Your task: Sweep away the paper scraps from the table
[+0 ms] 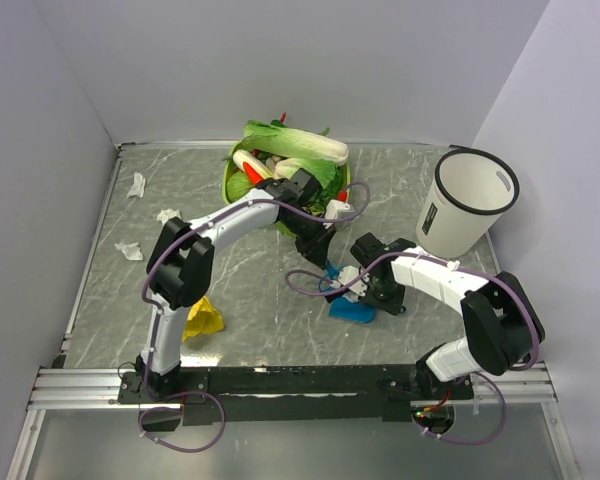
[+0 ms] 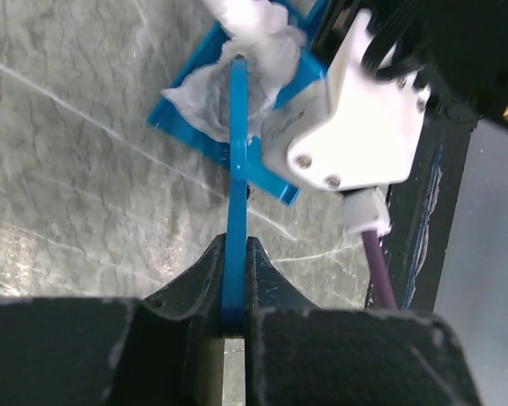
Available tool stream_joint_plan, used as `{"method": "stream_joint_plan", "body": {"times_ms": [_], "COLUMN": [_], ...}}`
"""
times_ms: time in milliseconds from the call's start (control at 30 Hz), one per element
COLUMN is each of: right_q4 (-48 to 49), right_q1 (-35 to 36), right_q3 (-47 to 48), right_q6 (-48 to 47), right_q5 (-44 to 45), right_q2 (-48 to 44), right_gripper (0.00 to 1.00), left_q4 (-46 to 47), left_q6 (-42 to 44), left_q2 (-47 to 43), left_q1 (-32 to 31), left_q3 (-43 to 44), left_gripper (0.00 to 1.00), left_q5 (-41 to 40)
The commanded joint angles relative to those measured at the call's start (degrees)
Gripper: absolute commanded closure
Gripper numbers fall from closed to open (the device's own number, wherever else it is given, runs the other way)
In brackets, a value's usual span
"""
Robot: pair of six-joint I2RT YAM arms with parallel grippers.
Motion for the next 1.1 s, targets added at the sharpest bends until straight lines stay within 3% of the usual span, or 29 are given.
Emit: {"method": "stream_joint_plan", "body": {"times_ms": [0,267,400,500,633,733,767,867,1067], "right_q4": [2.0,8.5,9.3,9.3,8.8,8.1,7.8,7.0,6.0], "right_q1": [0.1,-0.3,-0.4,-0.6,-0.5,-0.5,-0.5,-0.5,-0.5], "right_q3": [1.7,-3.3,-3.5,-3.0,-2.3,-1.9,-1.8,-1.7,-1.8], "right_q6": [4.0,5.8,5.9,6.4,6.6,6.4,6.4,6.5,7.0], "right_q5": [-3.8,-4.2,-4.2,-4.2,-4.2,-4.2,-4.2,-4.2,-4.2], "right_q2": [0.3,-3.5,-3.8,-3.6,-3.6,-2.9,-2.3,-2.1,-1.1], "right_gripper": [1.00,1.00,1.00,1.00,1.00,1.00,1.00,1.00,1.00], "left_q4": [0.3,-6.9,-13.2,-15.8,-15.6,-10.5,-8.4,-4.9,1.6], "left_q6": [-1.8,1.3,12.8,16.5,14.1,7.7,3.4,2.9,2.3], "left_q2": [-1.1,-7.4,-10.9,-13.8,-16.8,-19.6,-20.4,-24.2,-27.6], "left_q1": [0.5,7.5,7.8,8.0,10.3,12.7,12.9,15.2,26.4], "left_q3": [2.9,1.9,1.7,0.2,-0.7,-1.7,-2.1,-3.0,-4.4], "left_gripper": [0.99,0.99,0.96,0.96,0.96,0.99,0.99,0.99,0.99], "left_q5": [2.4,2.7,-2.5,-5.4,-8.3,-17.3,-29.5,-40.5,-52.8]}}
